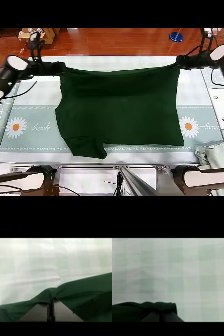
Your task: Fold the shirts.
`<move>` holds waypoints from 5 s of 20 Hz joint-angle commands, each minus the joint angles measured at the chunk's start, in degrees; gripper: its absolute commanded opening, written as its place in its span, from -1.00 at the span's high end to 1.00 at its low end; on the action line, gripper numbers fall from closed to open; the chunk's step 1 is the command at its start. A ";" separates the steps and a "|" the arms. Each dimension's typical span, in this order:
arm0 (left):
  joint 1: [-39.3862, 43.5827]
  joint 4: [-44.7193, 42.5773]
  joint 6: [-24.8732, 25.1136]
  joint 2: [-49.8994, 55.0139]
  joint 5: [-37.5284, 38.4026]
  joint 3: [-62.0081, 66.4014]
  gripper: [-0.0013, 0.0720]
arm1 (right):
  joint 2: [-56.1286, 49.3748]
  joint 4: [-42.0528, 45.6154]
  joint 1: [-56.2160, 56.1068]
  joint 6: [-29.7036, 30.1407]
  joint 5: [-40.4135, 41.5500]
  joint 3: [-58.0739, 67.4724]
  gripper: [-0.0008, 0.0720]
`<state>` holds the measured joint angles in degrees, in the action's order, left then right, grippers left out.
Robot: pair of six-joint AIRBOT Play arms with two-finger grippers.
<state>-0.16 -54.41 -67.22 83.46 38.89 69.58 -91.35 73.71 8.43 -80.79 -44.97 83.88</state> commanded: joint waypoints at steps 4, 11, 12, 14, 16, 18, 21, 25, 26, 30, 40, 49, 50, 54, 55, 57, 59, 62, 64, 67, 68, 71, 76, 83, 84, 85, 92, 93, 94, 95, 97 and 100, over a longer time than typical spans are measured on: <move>1.18 -0.76 0.76 7.28 -2.21 -0.02 0.89 | -4.83 0.33 0.63 0.02 1.66 -0.02 0.90; -0.66 -3.91 -4.00 3.91 26.80 7.45 0.89 | 2.71 1.29 3.41 0.04 -22.05 -0.02 0.90; -0.66 -6.03 -6.69 3.65 30.93 8.26 0.89 | 3.48 2.54 3.30 0.02 -26.60 -0.02 0.90; -0.63 -9.90 -10.58 3.61 35.87 8.07 0.89 | 3.54 3.43 3.26 0.02 -32.74 -0.11 0.90; -0.57 -10.34 -11.08 4.33 35.82 6.25 0.89 | 2.51 3.39 3.26 0.02 -33.59 -1.05 0.90; -0.39 -10.34 -11.08 6.14 34.73 4.92 0.89 | 1.07 3.30 3.26 0.11 -31.19 -2.47 0.90; -0.59 -10.34 -10.45 8.11 34.77 4.81 0.68 | -0.11 3.30 3.32 0.11 -30.45 -2.54 0.67; -4.37 -10.36 -5.75 5.55 42.93 7.54 0.05 | 2.97 1.18 5.42 4.50 -39.60 -0.46 0.13; -5.97 -10.43 -4.96 4.13 45.75 7.21 0.05 | 5.14 1.88 6.34 5.16 -42.14 -0.90 0.13; -13.31 -10.10 -6.01 -6.60 48.59 -5.64 -0.26 | 14.62 4.11 13.09 5.79 -40.85 -11.45 -0.12; -22.18 -9.51 -2.75 -26.56 47.52 -42.01 -0.82 | 28.24 -5.55 22.10 9.86 -32.28 -33.24 -0.36; -18.51 1.97 -0.94 -22.62 34.60 -44.83 -0.82 | 30.62 -8.70 22.05 9.99 -32.59 -33.66 -0.35; -17.77 1.97 -0.94 -21.16 33.79 -44.83 -0.82 | 31.04 -8.70 22.05 9.99 -32.59 -33.66 -0.35; -16.09 2.21 -0.94 -15.80 30.77 -44.83 -0.81 | 31.82 -8.70 22.05 9.97 -32.85 -33.66 -0.35; -15.58 2.95 -0.96 -14.82 29.29 -44.83 -0.77 | 31.82 -8.74 22.05 9.97 -32.85 -33.66 -0.35; -13.73 6.05 -0.92 -12.87 26.38 -44.81 -0.03 | 31.82 -8.72 22.05 9.94 -33.14 -33.66 -0.35; -12.11 6.84 -0.76 -11.82 25.62 -44.81 0.88 | 31.82 -8.68 22.05 9.94 -34.16 -33.66 -0.35; -12.59 6.27 0.00 -11.89 27.17 -44.78 0.88 | 31.80 -5.73 22.12 9.33 -35.71 -33.73 -0.35; -13.18 6.23 1.40 -11.89 28.61 -44.78 0.88 | 31.69 -0.90 23.80 7.41 -38.64 -36.15 -0.35; -13.29 6.25 2.12 -11.89 28.94 -44.78 0.88 | 31.69 -6.86 28.87 9.73 -39.52 -44.63 -0.61; -13.29 6.25 2.36 -11.89 28.94 -44.78 0.88 | 31.69 -7.23 29.94 10.12 -38.99 -47.17 -0.68; -13.29 6.25 3.19 -11.89 29.09 -44.78 0.88 | 31.69 -5.40 30.80 10.60 -36.44 -51.56 -0.67; -13.29 6.27 3.78 -11.89 29.27 -44.78 0.88 | 31.50 -3.72 30.80 10.56 -31.56 -52.28 -0.66; -13.29 6.27 3.80 -11.89 29.22 -44.78 0.88 | 22.93 -4.22 30.75 10.45 -29.14 -52.28 -0.65; -13.29 6.27 3.80 -11.89 29.22 -44.78 0.88 | 21.73 -4.28 30.75 10.43 -29.16 -52.30 -0.64; -13.29 6.27 3.80 -11.89 29.24 -44.78 0.88 | 20.76 -4.39 30.75 10.40 -29.35 -52.33 -0.64; -13.29 6.49 4.52 -12.28 29.51 -44.15 0.89 | 19.63 -7.69 30.75 13.84 -30.86 -55.89 0.90; -13.29 6.51 5.07 -12.68 30.21 -43.47 0.89 | 20.55 -9.35 30.75 16.24 -32.28 -55.67 0.90; -13.29 6.71 5.07 -13.49 31.32 -42.34 0.89 | 22.25 -11.41 30.75 17.55 -33.05 -55.06 0.90; -13.29 7.28 5.09 -14.69 32.48 -40.96 0.89 | 24.41 -13.94 30.75 18.58 -33.18 -54.27 0.90; -13.29 10.23 5.09 -18.49 34.64 -37.07 0.89 | 29.64 -20.76 30.75 20.50 -32.76 -51.56 0.90; -13.29 16.13 5.05 -24.35 35.23 -29.88 0.89 | 33.86 -31.50 30.75 20.50 -31.47 -46.93 0.90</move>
<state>-13.43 -43.92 -62.30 63.51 72.03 34.37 -61.49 53.52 39.16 -61.87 -75.96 33.52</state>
